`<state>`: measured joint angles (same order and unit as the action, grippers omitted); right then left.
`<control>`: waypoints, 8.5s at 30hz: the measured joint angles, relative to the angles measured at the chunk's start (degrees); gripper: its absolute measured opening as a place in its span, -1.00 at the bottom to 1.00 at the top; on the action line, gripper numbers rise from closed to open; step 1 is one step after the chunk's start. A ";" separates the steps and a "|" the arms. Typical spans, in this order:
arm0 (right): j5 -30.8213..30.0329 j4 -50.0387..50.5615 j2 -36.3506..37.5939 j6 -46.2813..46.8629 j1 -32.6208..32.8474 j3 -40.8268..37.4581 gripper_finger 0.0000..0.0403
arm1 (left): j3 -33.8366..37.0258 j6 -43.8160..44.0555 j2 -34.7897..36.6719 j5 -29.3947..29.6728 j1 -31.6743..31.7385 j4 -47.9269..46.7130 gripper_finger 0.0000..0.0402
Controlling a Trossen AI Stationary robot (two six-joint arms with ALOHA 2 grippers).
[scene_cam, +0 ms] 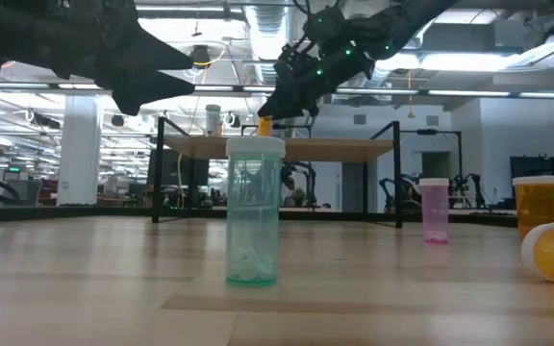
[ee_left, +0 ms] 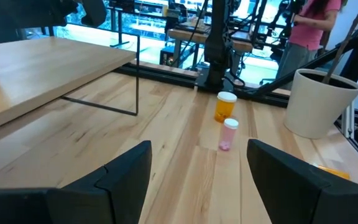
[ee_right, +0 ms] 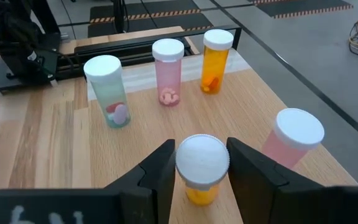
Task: Pick and place medicine bottles onto shelf by color
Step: Put the top small orange pill bottle on the shelf, then put the left blue pill bottle on the shelf
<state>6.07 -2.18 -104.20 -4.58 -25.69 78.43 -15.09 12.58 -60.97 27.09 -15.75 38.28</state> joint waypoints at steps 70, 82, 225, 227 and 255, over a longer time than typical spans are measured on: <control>0.15 -25.33 43.48 -0.60 26.45 -43.28 0.14 | -18.08 2.16 -6.86 13.37 -10.98 -8.95 0.25; -1.48 -23.73 43.04 8.16 33.13 -43.23 0.14 | -39.34 14.44 -20.54 10.85 -12.43 -40.43 0.25; -11.06 -17.57 46.88 2.76 43.28 -38.12 0.14 | -52.50 32.59 -26.66 -5.56 -17.43 -79.77 -0.51; -11.06 -17.59 46.88 2.61 43.28 -38.12 0.14 | -52.50 30.68 -22.79 -5.44 -13.57 -80.97 -0.51; -10.99 -15.78 46.88 1.55 41.66 -38.12 0.14 | -93.16 -3.17 -36.91 -26.10 31.55 -102.14 -0.51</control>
<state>-4.93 -17.95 -57.32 -3.03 15.97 40.32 -108.26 9.41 -97.88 0.99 15.80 -63.85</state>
